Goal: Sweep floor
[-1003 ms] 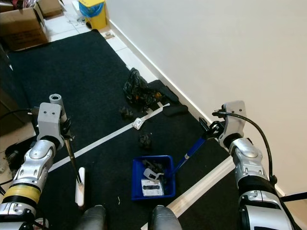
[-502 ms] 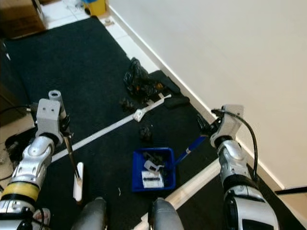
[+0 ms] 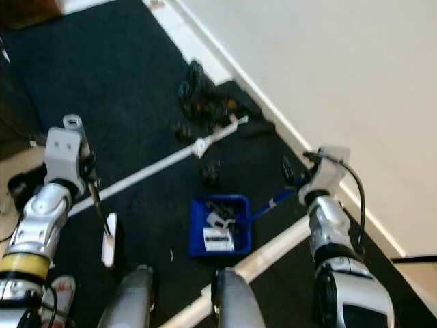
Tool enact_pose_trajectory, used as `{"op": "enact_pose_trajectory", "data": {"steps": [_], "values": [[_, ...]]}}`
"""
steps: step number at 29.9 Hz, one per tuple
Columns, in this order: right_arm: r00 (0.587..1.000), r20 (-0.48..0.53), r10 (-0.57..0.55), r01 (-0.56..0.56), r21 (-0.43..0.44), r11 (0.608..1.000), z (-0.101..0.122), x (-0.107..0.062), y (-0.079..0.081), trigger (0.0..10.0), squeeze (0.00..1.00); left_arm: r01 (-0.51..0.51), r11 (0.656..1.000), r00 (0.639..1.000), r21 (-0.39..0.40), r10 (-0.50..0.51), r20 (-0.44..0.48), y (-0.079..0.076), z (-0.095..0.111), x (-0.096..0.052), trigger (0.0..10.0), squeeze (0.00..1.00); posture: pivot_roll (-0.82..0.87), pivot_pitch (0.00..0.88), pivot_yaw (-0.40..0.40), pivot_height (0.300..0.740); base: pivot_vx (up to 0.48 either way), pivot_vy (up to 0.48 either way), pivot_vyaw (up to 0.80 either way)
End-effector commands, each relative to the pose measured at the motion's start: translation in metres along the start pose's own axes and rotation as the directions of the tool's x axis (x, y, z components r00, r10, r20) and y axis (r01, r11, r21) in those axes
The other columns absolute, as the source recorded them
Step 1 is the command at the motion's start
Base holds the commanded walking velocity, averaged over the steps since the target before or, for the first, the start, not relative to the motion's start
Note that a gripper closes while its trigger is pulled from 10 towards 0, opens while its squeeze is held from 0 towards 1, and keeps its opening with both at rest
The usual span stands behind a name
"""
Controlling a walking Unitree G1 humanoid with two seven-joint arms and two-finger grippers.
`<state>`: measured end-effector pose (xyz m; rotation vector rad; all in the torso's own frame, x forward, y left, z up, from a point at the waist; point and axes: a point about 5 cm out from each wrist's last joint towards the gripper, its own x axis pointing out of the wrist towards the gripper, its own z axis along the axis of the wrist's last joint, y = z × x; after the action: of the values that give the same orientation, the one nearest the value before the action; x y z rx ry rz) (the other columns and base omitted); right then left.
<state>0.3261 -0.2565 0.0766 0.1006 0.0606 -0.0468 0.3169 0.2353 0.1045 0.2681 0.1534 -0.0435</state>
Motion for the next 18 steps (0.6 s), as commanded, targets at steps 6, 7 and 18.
{"op": "enact_pose_trajectory", "data": {"steps": [6, 7, 18], "values": [[0.992, -0.006, -0.126, 0.126, 0.141, 0.982, -0.0020, -0.0023, -0.0140, 10.0, 0.00, -0.011, 0.999, 1.000, 0.034, 0.011, 0.000, 0.0126, -0.0002, -0.0087, 10.0, 0.00, 0.25, 0.312, -0.053, 0.740, 0.000, 0.000, 0.00], [0.992, -0.009, -0.128, 0.128, 0.143, 0.981, -0.0023, -0.0020, -0.0134, 10.0, 0.00, -0.012, 0.999, 1.000, 0.035, 0.012, -0.001, 0.0130, -0.0005, -0.0095, 10.0, 0.00, 0.26, 0.310, -0.053, 0.740, 0.000, 0.000, 0.00], [0.992, -0.014, -0.122, 0.123, 0.138, 0.983, -0.0041, -0.0022, -0.0117, 9.4, 0.00, -0.015, 0.999, 1.000, 0.036, 0.015, -0.007, 0.0150, -0.0014, -0.0123, 10.0, 0.00, 0.26, 0.294, -0.054, 0.740, 0.000, 0.000, 0.00]]}}
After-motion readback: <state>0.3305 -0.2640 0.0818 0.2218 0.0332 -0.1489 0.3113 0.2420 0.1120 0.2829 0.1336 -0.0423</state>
